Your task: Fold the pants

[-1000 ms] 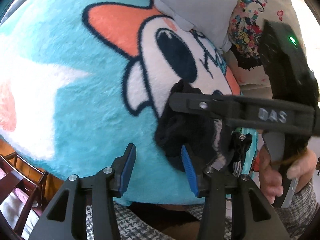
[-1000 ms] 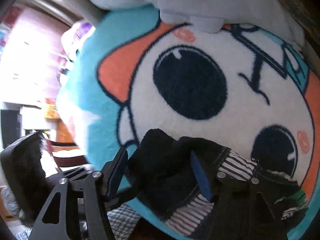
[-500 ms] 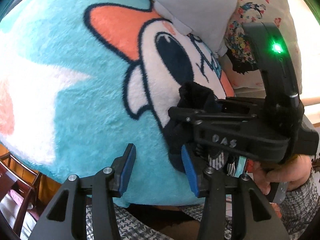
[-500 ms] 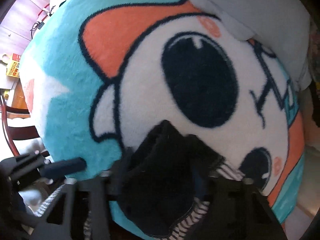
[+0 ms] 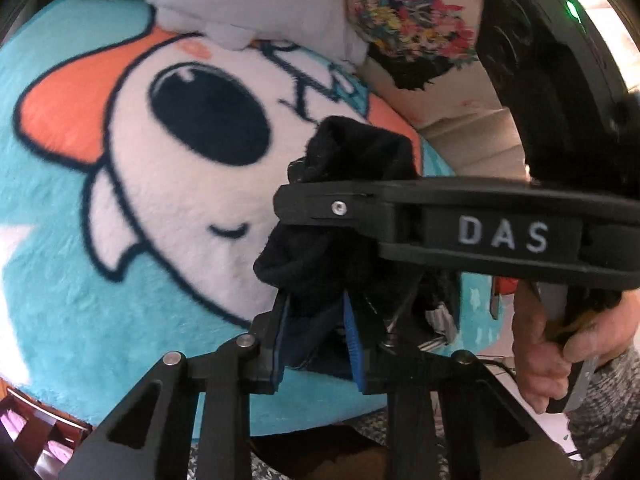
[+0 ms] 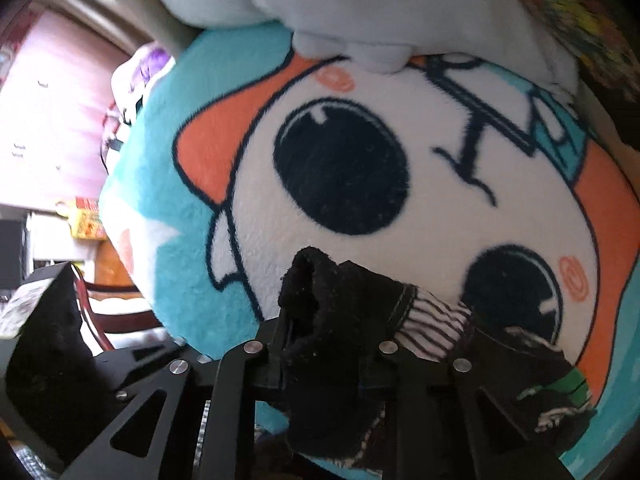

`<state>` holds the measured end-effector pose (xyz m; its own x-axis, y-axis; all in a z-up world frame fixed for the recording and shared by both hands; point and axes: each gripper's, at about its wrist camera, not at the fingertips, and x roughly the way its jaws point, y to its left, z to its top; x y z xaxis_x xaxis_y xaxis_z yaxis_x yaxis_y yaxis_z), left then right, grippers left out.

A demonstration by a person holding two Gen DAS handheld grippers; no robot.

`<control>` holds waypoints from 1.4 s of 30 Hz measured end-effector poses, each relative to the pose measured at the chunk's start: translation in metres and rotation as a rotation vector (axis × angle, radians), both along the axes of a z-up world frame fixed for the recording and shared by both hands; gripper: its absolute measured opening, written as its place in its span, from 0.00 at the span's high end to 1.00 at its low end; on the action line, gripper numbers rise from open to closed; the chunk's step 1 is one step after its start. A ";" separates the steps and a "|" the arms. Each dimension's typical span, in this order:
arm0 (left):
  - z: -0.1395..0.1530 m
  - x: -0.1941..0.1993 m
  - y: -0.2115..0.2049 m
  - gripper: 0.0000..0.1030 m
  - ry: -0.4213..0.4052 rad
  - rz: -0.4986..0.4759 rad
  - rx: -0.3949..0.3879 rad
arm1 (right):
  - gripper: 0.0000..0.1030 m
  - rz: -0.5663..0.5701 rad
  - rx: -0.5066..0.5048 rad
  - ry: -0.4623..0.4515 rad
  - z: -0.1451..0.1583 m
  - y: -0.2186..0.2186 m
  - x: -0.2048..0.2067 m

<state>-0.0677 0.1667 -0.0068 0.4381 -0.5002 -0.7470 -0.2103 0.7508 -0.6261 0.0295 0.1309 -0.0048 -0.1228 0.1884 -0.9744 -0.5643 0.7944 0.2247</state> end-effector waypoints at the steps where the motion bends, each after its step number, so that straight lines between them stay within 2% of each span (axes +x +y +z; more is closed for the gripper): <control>1: 0.004 0.002 -0.003 0.76 -0.007 -0.006 -0.013 | 0.78 -0.018 0.019 -0.005 0.006 -0.007 -0.001; 7: 0.031 0.021 -0.037 0.76 -0.042 -0.092 -0.046 | 0.78 -0.144 0.152 -0.034 0.042 -0.056 0.002; 12: 0.046 0.044 -0.081 0.76 -0.049 -0.207 -0.070 | 0.78 -0.256 0.241 -0.062 0.075 -0.125 0.014; 16: 0.051 0.063 -0.124 0.76 -0.043 -0.304 -0.049 | 0.78 -0.378 0.285 -0.063 0.078 -0.178 0.015; 22: 0.048 0.081 -0.175 0.74 -0.020 -0.393 0.006 | 0.76 -0.518 0.369 -0.049 0.072 -0.246 0.013; 24: 0.045 0.083 -0.184 0.66 0.002 -0.416 0.005 | 0.70 -0.557 0.349 -0.071 0.067 -0.263 0.010; 25: 0.045 0.084 -0.190 0.66 0.016 -0.435 0.008 | 0.61 -0.576 0.311 -0.094 0.063 -0.275 0.009; 27: 0.046 0.084 -0.192 0.65 0.025 -0.455 0.009 | 0.53 -0.606 0.226 -0.148 0.061 -0.296 0.006; 29: 0.051 0.084 -0.189 0.62 0.021 -0.454 0.008 | 0.52 -0.642 0.106 -0.206 0.060 -0.317 0.003; 30: 0.054 0.085 -0.185 0.56 0.017 -0.441 0.015 | 0.52 -0.662 0.074 -0.229 0.063 -0.328 0.001; 32: 0.054 0.084 -0.170 0.53 0.019 -0.380 0.034 | 0.52 -0.699 0.084 -0.267 0.072 -0.343 -0.001; 33: 0.049 0.086 -0.167 0.53 0.030 -0.355 0.034 | 0.52 -0.709 0.111 -0.287 0.079 -0.347 -0.002; 36: 0.033 0.089 -0.162 0.53 0.086 -0.297 0.043 | 0.54 -0.689 0.289 -0.310 0.104 -0.339 -0.006; 37: 0.030 0.086 -0.164 0.53 0.095 -0.307 0.054 | 0.54 -0.667 0.380 -0.290 0.110 -0.331 -0.005; 40: 0.019 0.086 -0.185 0.53 0.118 -0.343 0.084 | 0.54 -0.617 0.533 -0.176 0.103 -0.309 -0.004; 42: 0.015 0.085 -0.189 0.53 0.131 -0.350 0.097 | 0.54 -0.609 0.545 -0.091 0.082 -0.299 -0.005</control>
<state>0.0177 -0.0227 0.0077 0.1513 -0.5270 -0.8363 -0.0046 0.8456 -0.5338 0.0247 -0.1680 0.0777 0.2292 0.6458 -0.7283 -0.1040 0.7602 0.6413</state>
